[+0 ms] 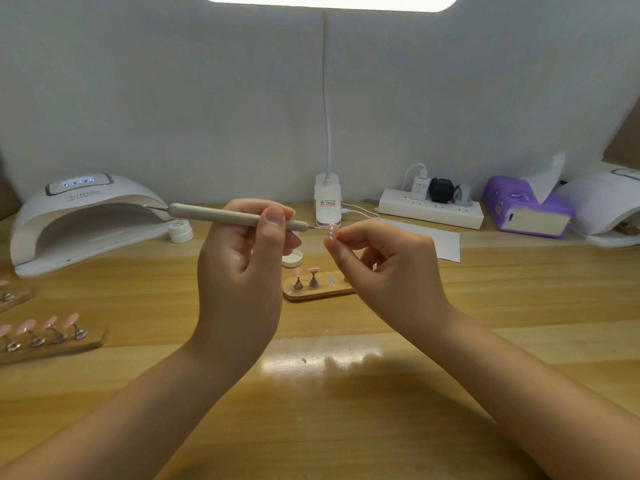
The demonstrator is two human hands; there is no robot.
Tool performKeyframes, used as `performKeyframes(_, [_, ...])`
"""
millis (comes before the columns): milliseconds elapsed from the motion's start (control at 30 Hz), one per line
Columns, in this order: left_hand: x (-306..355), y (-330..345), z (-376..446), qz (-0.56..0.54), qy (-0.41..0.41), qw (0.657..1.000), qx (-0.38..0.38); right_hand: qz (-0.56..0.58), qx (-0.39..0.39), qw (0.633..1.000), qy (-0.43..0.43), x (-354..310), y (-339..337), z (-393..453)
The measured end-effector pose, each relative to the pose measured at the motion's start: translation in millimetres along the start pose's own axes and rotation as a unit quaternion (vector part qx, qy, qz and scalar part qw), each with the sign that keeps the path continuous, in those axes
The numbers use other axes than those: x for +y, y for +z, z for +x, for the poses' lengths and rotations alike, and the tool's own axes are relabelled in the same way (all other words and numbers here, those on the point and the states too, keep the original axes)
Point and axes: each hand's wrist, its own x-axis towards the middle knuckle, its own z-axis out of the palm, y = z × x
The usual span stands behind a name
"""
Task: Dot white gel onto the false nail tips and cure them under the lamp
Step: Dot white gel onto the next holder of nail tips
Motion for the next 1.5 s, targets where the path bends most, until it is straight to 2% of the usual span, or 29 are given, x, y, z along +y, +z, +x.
performKeyframes(100, [-7, 0, 2, -0.026, -0.031, 0.999, 0.020, 0.020, 0.001, 1.000, 0.013, 1, 1, -1])
performKeyframes(300, [-34, -4, 8, -0.099, -0.157, 0.980, 0.071, 0.097, -0.017, 0.992, 0.085, 1, 5, -3])
performKeyframes(467, [-56, -12, 10, -0.070, -0.190, 0.975, 0.087, 0.111, -0.059, 0.983, 0.136, 4, 12, -8])
performKeyframes(833, [-80, -10, 2, -0.027, -0.244, 0.965, 0.091, -0.007, -0.137, 0.972, 0.189, 26, 29, -20])
performKeyframes(1233, [-78, -7, 1, -0.020, -0.250, 0.964, 0.086, -0.158, -0.155, 0.957, 0.189, 34, 37, -19])
performKeyframes(1500, [-76, -6, 0, -0.021, -0.249, 0.965, 0.082, -0.214, -0.172, 0.941, 0.198, 39, 35, -16])
